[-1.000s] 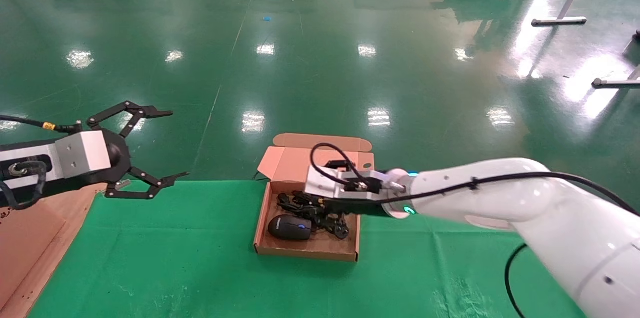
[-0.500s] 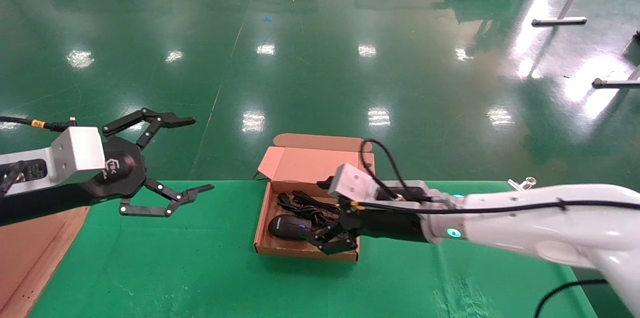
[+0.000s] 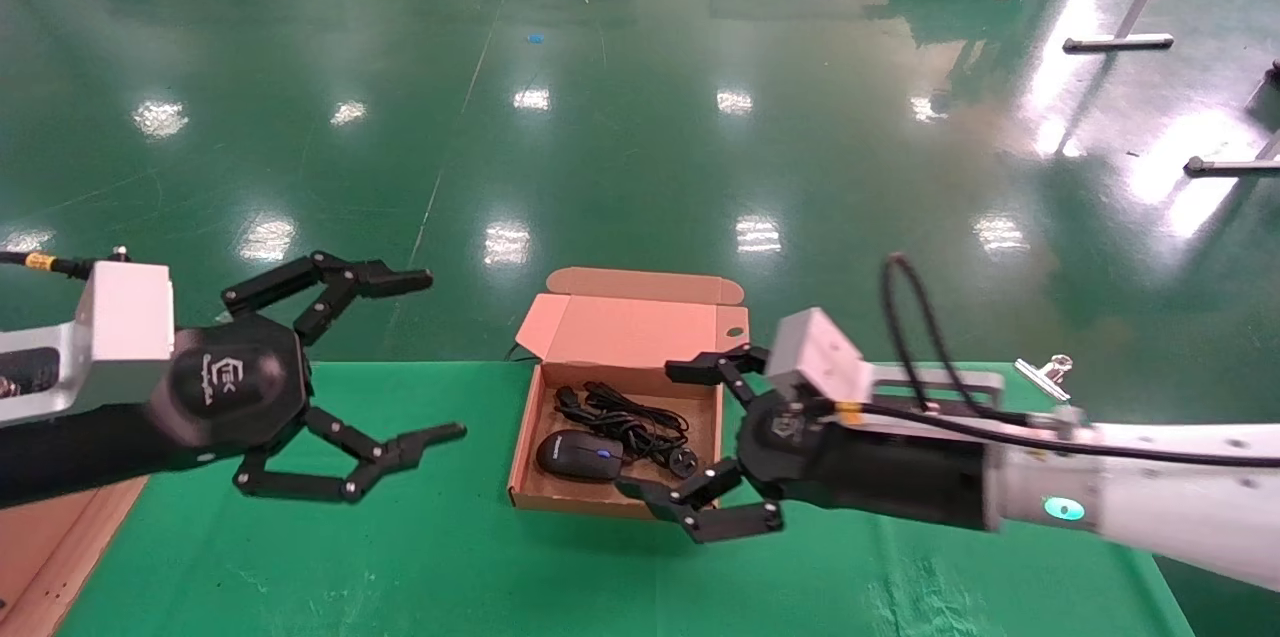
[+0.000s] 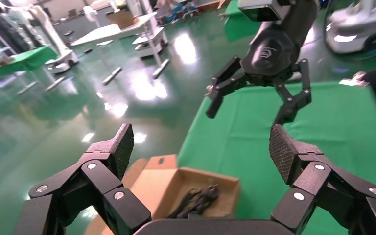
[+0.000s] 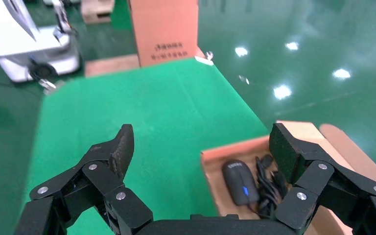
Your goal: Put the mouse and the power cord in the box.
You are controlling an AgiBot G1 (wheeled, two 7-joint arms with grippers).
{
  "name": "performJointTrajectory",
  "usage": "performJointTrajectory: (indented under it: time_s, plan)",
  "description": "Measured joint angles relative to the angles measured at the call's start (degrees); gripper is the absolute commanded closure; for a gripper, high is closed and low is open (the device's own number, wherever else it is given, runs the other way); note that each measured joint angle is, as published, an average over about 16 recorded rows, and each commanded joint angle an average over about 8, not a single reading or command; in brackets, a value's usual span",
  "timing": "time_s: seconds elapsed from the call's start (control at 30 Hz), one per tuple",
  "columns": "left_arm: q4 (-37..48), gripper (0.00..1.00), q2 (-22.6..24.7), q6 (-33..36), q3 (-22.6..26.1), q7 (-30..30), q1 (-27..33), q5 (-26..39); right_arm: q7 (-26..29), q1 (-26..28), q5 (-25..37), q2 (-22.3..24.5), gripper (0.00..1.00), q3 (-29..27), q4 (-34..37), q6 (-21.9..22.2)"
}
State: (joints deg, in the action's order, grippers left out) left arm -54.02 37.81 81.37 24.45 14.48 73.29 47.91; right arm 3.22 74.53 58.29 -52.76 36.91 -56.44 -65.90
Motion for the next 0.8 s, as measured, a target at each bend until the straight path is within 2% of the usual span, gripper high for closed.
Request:
performJointTrajectory:
  time_s: [0.57, 0.8]
  plan:
    - [-14.13, 0.0, -2.02, 3.12, -6.09, -18.23, -8.47, -4.37, 5.24, -9.01, -11.42, 12.33, 0.0, -14.52, -11.91, -13.77]
    - [-18.51, 0.0, -2.63, 4.06, -7.91, -23.75, -11.02, -5.68, 6.96, -12.1, -15.35, 16.55, 0.0, -19.52, -16.0, -18.48]
